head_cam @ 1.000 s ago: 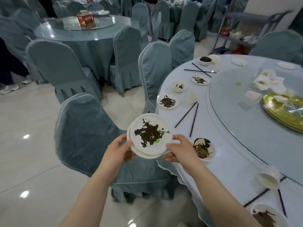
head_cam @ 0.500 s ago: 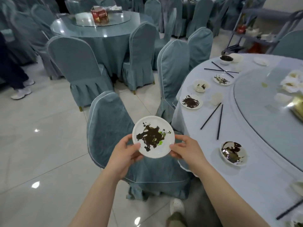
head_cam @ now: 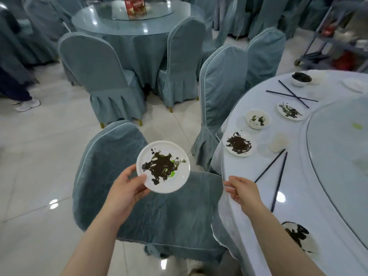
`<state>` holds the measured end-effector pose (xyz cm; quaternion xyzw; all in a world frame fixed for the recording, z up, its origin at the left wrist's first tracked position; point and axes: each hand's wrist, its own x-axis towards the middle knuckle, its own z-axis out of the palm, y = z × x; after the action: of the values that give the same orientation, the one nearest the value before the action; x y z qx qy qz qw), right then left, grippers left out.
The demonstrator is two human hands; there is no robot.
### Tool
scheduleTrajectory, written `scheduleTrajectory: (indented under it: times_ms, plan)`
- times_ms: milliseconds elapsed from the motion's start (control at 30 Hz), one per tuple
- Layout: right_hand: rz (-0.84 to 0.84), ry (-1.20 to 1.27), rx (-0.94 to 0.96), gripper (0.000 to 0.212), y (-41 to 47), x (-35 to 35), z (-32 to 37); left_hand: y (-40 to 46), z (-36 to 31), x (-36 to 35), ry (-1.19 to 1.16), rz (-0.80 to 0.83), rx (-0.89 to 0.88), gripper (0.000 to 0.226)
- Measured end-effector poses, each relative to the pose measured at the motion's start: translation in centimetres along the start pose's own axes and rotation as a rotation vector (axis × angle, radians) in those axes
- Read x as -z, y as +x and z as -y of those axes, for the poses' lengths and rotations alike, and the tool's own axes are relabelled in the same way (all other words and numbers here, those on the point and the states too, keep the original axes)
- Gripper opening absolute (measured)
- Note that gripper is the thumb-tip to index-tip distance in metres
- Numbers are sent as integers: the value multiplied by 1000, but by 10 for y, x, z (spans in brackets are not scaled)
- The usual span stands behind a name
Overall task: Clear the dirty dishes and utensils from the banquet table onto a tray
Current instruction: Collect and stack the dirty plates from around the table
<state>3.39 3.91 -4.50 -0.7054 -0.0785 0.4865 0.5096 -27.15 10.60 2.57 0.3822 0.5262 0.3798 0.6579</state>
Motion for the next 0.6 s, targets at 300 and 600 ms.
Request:
scheduleTrajectory:
  times_ms: [300,600]
  plan:
    - [-185,129,-166,25,116,11,57,36,-1,-24,-1,-114,23,28]
    - [-178,129,-162,14,131,3,56,39,-7,-24,-20,-139,22,29]
